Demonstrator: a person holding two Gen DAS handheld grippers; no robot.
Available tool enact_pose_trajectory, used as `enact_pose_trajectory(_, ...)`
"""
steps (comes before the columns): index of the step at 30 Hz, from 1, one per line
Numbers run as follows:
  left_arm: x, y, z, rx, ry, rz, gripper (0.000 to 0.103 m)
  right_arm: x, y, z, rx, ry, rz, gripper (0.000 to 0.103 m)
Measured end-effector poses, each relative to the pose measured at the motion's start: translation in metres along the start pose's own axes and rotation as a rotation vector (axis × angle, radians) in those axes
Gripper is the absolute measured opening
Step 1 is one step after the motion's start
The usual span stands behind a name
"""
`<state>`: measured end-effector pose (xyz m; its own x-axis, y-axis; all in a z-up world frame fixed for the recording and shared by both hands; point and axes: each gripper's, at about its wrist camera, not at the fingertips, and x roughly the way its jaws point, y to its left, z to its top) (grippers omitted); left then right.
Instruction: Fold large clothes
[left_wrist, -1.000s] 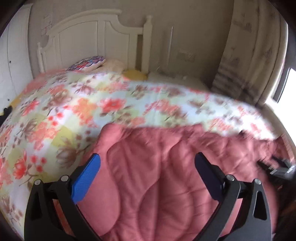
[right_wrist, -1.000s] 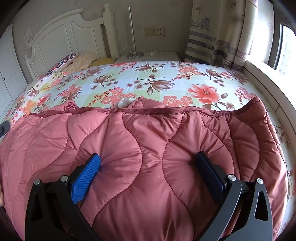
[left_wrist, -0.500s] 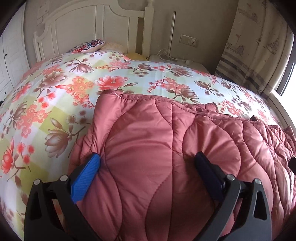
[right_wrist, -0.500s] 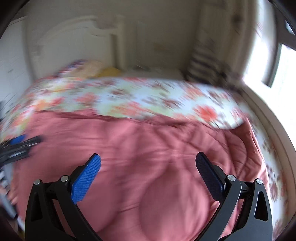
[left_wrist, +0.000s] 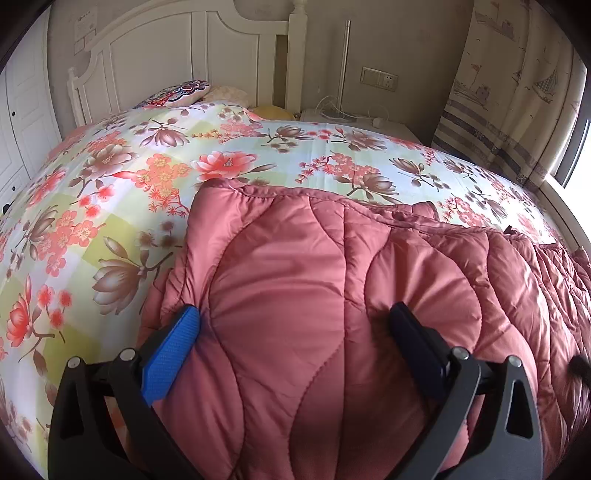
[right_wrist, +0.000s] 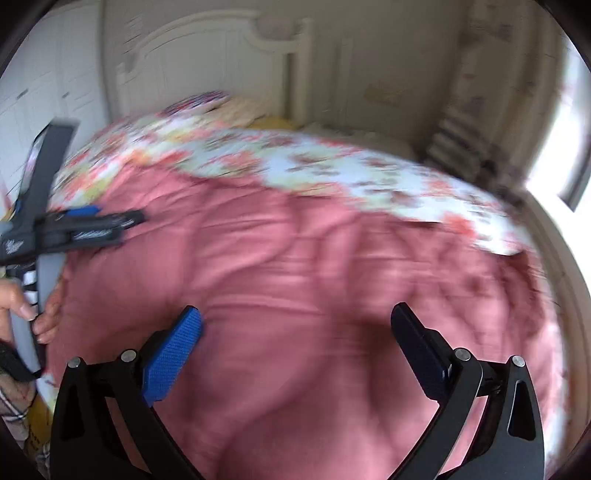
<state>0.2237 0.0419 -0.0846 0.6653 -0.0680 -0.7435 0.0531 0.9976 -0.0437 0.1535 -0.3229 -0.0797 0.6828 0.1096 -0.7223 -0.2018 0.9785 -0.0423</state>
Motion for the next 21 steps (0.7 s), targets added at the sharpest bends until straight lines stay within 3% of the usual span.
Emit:
enact_pose_trajectory(6,0.0,-0.001,0.0,0.006,0.001,0.004,0.101,-0.002,-0.115,-0.037,0.216,0.011,-0.121,0.098)
enact_pose_trajectory(9,0.0,-0.001,0.0,0.009,0.0,0.009,0.101,0.004,-0.147,-0.053,0.317,0.003,0.008,0.098)
enact_pose_trajectory(13,0.0,-0.001,0.0,0.01,0.0,0.012,0.101,-0.002,-0.136,-0.047,0.273,0.034,-0.1,0.098)
enact_pose_trajectory(16,0.001,-0.002,0.001,0.013,0.002,0.019,0.101,-0.021,-0.116,-0.038,0.272,-0.005,-0.182,0.098)
enact_pose_trajectory(21,0.0,-0.003,0.0,0.012,0.0,0.019,0.101,-0.054,-0.061,-0.022,0.146,-0.131,-0.082,0.098)
